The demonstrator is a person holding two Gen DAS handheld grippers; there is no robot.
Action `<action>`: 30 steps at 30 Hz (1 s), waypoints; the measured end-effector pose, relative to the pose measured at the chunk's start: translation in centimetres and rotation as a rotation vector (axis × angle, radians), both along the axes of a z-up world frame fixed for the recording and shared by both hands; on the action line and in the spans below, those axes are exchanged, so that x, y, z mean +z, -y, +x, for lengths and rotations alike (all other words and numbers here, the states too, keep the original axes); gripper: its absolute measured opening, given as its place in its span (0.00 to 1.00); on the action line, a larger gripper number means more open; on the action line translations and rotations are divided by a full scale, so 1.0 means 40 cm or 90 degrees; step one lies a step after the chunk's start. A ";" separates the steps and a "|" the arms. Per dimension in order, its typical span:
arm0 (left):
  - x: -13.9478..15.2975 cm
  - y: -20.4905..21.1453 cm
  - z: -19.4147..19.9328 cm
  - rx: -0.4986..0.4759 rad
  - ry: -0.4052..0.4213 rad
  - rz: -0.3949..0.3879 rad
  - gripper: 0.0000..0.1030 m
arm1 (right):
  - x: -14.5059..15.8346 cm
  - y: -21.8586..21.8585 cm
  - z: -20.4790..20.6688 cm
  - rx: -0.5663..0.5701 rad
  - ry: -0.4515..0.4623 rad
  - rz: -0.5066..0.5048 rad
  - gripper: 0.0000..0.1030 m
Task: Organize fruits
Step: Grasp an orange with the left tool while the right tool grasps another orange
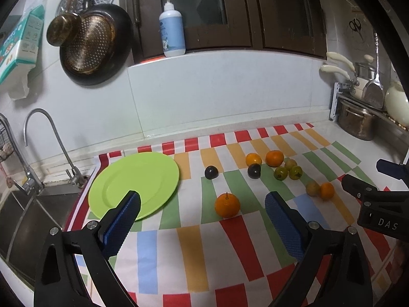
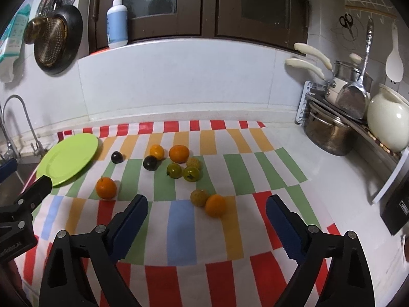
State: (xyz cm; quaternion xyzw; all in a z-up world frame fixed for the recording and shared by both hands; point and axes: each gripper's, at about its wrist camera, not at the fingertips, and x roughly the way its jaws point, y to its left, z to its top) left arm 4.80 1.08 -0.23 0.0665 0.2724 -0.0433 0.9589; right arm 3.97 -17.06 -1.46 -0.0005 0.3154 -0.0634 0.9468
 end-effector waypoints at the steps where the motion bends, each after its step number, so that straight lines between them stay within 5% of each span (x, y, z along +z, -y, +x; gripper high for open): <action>1: -0.004 0.001 0.008 -0.002 -0.003 0.000 0.96 | -0.005 0.002 0.011 0.000 -0.005 0.000 0.88; 16: -0.109 0.032 0.129 -0.026 -0.078 0.009 0.77 | -0.117 0.035 0.118 -0.024 -0.092 0.016 0.66; 30: -0.183 0.049 0.204 -0.036 -0.142 -0.008 0.55 | -0.185 0.067 0.154 -0.048 -0.142 0.023 0.55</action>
